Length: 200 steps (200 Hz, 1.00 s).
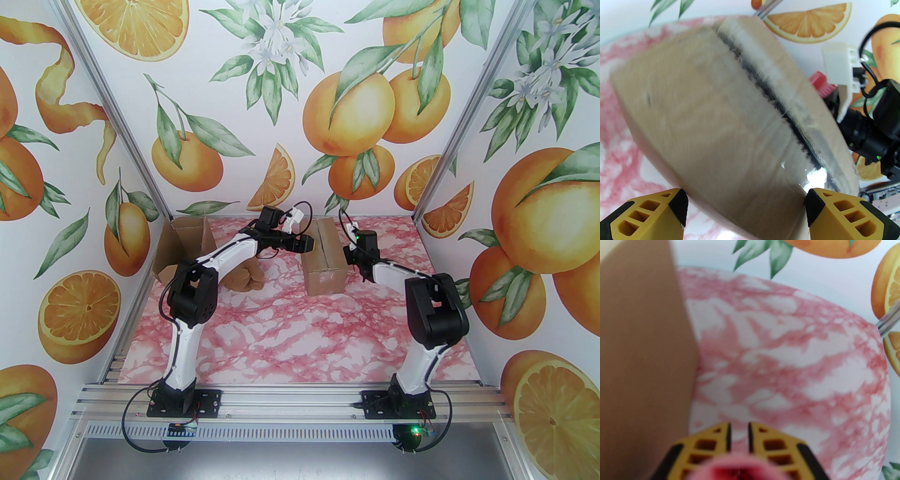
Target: Unpack the express box
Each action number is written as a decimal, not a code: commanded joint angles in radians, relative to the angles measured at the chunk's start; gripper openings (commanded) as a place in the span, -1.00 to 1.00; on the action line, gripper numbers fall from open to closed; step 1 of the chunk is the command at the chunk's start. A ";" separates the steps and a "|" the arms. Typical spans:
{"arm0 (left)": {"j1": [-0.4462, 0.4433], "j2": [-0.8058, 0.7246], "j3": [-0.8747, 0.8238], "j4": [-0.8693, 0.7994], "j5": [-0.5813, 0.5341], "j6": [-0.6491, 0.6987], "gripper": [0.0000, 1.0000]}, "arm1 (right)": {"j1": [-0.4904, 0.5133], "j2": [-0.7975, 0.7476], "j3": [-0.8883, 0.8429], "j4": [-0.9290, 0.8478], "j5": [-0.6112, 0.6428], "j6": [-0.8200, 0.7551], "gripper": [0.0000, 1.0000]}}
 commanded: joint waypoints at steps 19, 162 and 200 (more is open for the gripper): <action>-0.020 -0.135 -0.139 0.036 0.062 -0.017 0.73 | 0.087 -0.162 -0.059 -0.046 0.044 0.006 -1.00; -0.104 -0.468 -0.450 0.008 0.030 0.052 0.73 | 0.126 -0.408 0.057 -0.221 0.225 0.151 -1.00; -0.042 -0.472 -0.342 -0.013 -0.105 0.147 0.74 | 0.212 -0.327 0.216 -0.232 0.265 0.182 -1.00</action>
